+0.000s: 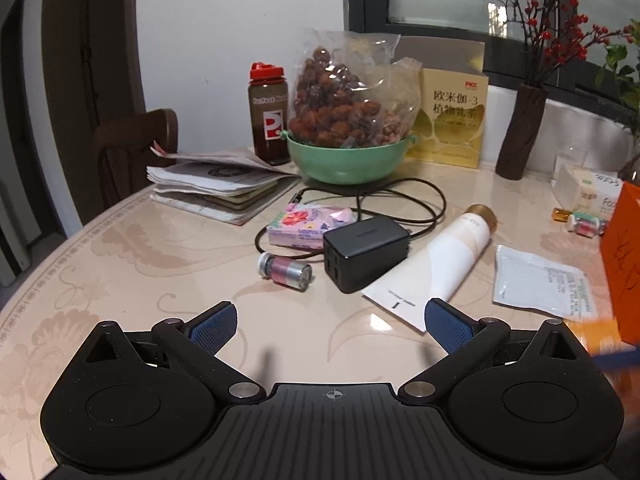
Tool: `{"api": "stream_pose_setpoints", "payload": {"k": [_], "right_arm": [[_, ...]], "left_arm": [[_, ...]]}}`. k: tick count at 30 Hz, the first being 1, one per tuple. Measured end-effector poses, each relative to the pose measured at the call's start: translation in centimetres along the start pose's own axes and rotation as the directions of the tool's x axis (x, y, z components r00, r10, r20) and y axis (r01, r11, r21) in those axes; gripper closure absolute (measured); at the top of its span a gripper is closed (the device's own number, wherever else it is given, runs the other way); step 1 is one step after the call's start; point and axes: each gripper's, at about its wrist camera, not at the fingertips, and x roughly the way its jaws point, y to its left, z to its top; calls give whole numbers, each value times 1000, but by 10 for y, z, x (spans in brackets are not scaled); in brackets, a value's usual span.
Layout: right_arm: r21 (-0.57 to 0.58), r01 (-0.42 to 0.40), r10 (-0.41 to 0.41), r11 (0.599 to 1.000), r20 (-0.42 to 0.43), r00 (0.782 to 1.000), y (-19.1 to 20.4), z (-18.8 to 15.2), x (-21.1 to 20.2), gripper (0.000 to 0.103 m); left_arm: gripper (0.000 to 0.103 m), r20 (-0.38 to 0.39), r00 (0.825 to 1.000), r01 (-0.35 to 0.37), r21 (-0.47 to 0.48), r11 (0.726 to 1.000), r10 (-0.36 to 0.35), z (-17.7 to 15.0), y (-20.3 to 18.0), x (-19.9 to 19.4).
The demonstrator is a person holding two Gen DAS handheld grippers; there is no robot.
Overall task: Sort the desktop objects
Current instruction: 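Grasp the yellow-orange snack packet with the right gripper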
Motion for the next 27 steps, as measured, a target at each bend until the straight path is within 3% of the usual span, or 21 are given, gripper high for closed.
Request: {"api": "stream_pose_setpoints", "payload": {"k": [3, 5, 6, 7, 11, 17, 24, 27], "right_arm": [[-14, -81, 81, 997, 1, 997, 13, -29, -27, 2], [2, -104, 104, 995, 16, 994, 12, -42, -45, 10], [14, -97, 96, 995, 50, 994, 8, -48, -58, 16], [16, -75, 73, 997, 102, 992, 3, -53, -73, 16], [7, 71, -71, 997, 235, 969, -18, -72, -107, 4], [36, 74, -78, 997, 150, 986, -42, -74, -74, 4], [-13, 60, -57, 998, 185, 981, -33, -75, -46, 6], [-27, 57, -50, 998, 209, 977, -30, -70, -46, 36]], "left_arm": [[0, -10, 1000, 12, 13, 1000, -12, 0, -5, -4], [0, -7, 1000, 21, 39, 999, -21, -3, -13, -9], [0, -10, 1000, 25, 57, 998, -25, -4, -18, -11], [0, -14, 1000, 29, 78, 997, -28, -7, -23, -15], [0, -12, 999, 49, 161, 986, -48, -20, -39, -31], [0, -40, 997, 78, 201, 976, -71, -42, -54, -45], [0, -50, 996, 82, 211, 974, -73, -60, -50, -59], [0, -62, 996, 81, 205, 975, -70, -62, -48, -56]]}}
